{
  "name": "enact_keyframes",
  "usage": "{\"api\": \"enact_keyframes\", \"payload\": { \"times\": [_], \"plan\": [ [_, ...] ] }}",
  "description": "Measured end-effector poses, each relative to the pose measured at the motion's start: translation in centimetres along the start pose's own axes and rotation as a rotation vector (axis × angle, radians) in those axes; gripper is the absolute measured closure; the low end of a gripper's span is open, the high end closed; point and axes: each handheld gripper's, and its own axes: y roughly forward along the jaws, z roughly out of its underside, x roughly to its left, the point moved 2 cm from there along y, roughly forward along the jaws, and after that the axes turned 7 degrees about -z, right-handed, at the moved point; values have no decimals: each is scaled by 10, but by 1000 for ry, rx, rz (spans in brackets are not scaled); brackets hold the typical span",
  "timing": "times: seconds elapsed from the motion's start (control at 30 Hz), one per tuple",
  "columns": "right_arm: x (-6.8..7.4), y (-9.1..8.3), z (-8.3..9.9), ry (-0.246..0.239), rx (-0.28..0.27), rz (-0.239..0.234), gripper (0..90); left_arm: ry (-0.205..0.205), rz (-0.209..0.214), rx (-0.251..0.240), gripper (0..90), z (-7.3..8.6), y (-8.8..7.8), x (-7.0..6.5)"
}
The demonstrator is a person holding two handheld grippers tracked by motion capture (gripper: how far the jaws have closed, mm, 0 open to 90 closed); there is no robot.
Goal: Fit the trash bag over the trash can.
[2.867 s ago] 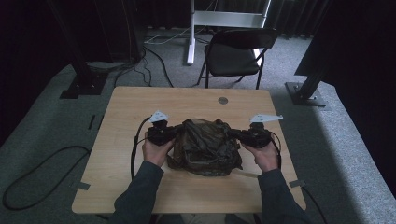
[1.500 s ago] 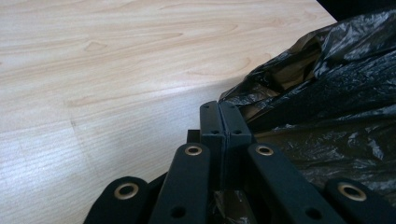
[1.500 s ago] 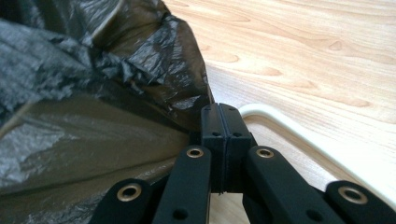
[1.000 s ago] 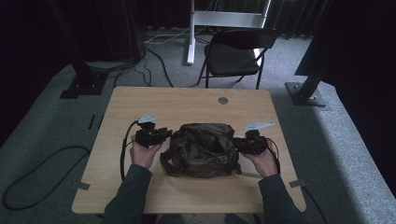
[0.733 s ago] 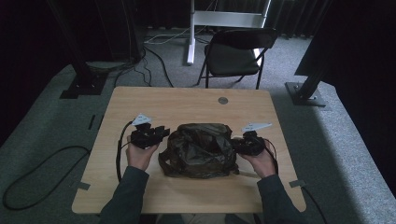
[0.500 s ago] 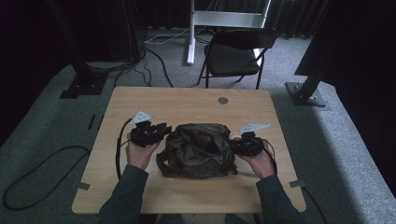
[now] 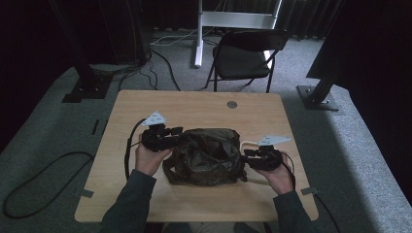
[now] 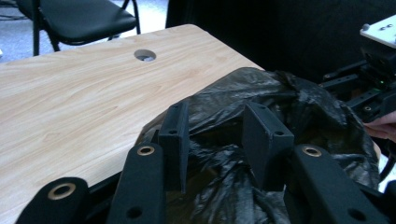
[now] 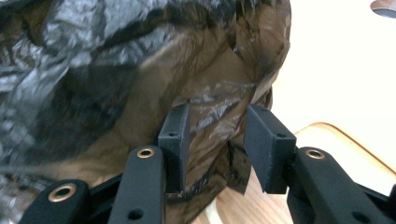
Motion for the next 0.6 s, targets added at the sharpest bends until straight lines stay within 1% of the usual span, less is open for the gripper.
{"api": "enact_keyframes", "payload": {
  "times": [0.07,0.17,0.23,0.3,0.5,0.6],
  "plan": [
    [0,-2,4,4,-3,2,605,18,12,1,623,-2,0,-4],
    [-1,-4,9,7,-4,-9,646,39,29,4,628,-5,0,-10],
    [-2,-4,11,1,6,-13,651,56,34,9,634,-7,0,-14],
    [-2,-5,12,5,4,-15,651,70,40,13,657,-9,0,-18],
    [-2,-4,12,6,-4,-22,650,130,49,44,669,-11,7,-27],
    [-1,-4,12,4,-7,-25,647,158,67,63,669,-11,12,-32]
  ]
}}
